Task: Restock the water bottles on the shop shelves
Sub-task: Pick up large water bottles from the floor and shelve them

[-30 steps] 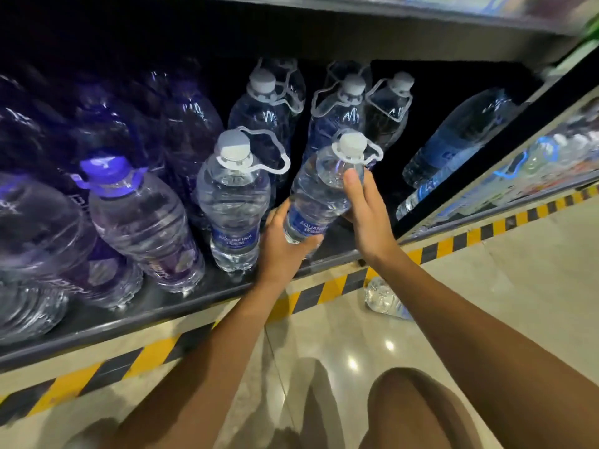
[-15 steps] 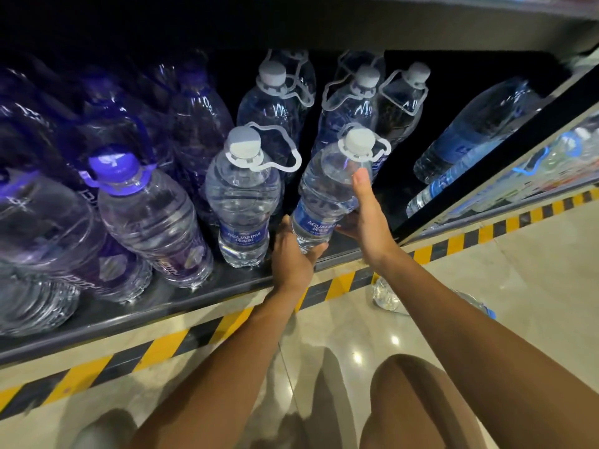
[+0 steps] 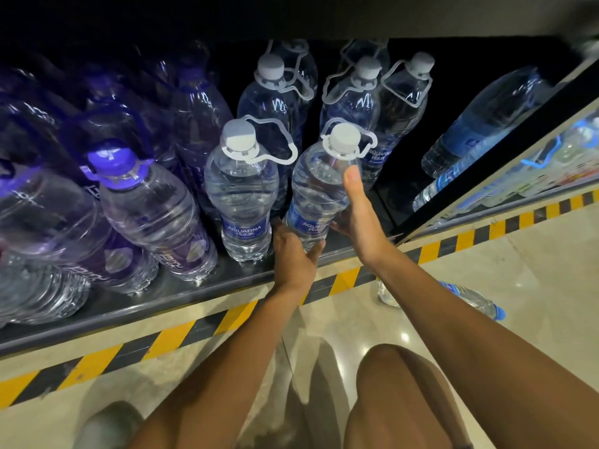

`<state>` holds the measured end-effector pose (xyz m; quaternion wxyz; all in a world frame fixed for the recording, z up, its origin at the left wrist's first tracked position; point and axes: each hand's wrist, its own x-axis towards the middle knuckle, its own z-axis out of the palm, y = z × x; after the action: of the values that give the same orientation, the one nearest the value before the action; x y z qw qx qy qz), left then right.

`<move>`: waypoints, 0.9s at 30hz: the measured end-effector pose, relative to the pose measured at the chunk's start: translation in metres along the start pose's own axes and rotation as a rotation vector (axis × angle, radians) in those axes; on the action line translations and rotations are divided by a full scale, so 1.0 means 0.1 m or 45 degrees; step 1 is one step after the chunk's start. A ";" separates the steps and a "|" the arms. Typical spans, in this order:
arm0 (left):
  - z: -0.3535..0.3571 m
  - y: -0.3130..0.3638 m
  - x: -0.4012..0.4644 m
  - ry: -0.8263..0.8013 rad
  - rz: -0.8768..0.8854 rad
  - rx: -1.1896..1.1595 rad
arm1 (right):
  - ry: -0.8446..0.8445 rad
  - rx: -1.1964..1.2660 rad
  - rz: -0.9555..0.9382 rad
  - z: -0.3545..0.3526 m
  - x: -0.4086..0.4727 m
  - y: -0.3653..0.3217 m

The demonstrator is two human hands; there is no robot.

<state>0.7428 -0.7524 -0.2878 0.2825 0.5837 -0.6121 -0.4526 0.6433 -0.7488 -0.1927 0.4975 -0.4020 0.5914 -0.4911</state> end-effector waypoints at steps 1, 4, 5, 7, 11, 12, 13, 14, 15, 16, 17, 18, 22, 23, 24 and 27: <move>0.00 -0.01 0.01 -0.020 -0.008 0.027 | 0.007 -0.005 -0.009 0.00 -0.01 0.00; 0.01 -0.01 0.01 -0.045 -0.060 0.039 | 0.021 -0.004 -0.015 -0.01 -0.01 0.01; 0.03 -0.02 -0.02 -0.049 -0.077 0.023 | 0.020 -0.015 0.008 -0.01 0.00 0.01; 0.05 -0.07 -0.14 -0.069 -0.081 0.024 | 0.030 -0.055 0.072 -0.04 0.01 0.01; 0.11 -0.23 -0.54 0.045 0.041 0.097 | -0.004 -0.136 0.117 -0.18 -0.05 0.08; 0.13 -0.27 -0.64 0.118 0.115 0.107 | -0.016 -0.173 0.106 -0.24 -0.10 0.10; 0.16 -0.32 -0.73 0.167 0.205 0.126 | -0.019 -0.211 0.093 -0.32 -0.14 0.13; 0.19 -0.37 -0.80 0.177 0.295 0.169 | -0.005 -0.232 0.084 -0.43 -0.20 0.17; 0.22 -0.42 -0.84 0.146 0.373 0.228 | 0.026 -0.234 0.078 -0.54 -0.28 0.22; 0.26 -0.46 -0.85 0.078 0.437 0.281 | 0.070 -0.237 0.069 -0.67 -0.37 0.29; 0.30 -0.50 -0.85 -0.011 0.487 0.319 | 0.130 -0.256 0.055 -0.81 -0.46 0.38; 0.35 -0.52 -0.83 -0.106 0.521 0.349 | 0.193 -0.285 0.053 -0.97 -0.56 0.48; 0.63 -0.48 -0.67 -0.450 0.672 0.542 | 0.425 -0.407 0.205 -1.62 -0.97 1.04; 0.74 -0.44 -0.62 -0.534 0.727 0.606 | 0.498 -0.437 0.261 -1.78 -1.07 1.20; 0.85 -0.41 -0.57 -0.614 0.789 0.677 | 0.572 -0.473 0.319 -1.93 -1.15 1.35; 1.24 -0.33 -0.43 -0.811 0.911 0.857 | 0.720 -0.599 0.455 -2.25 -1.37 1.71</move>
<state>0.6560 -0.6798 -0.3629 0.0190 0.2337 -0.9359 -0.2629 0.4493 -0.5431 -0.3291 0.2873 -0.2450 0.8615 -0.3394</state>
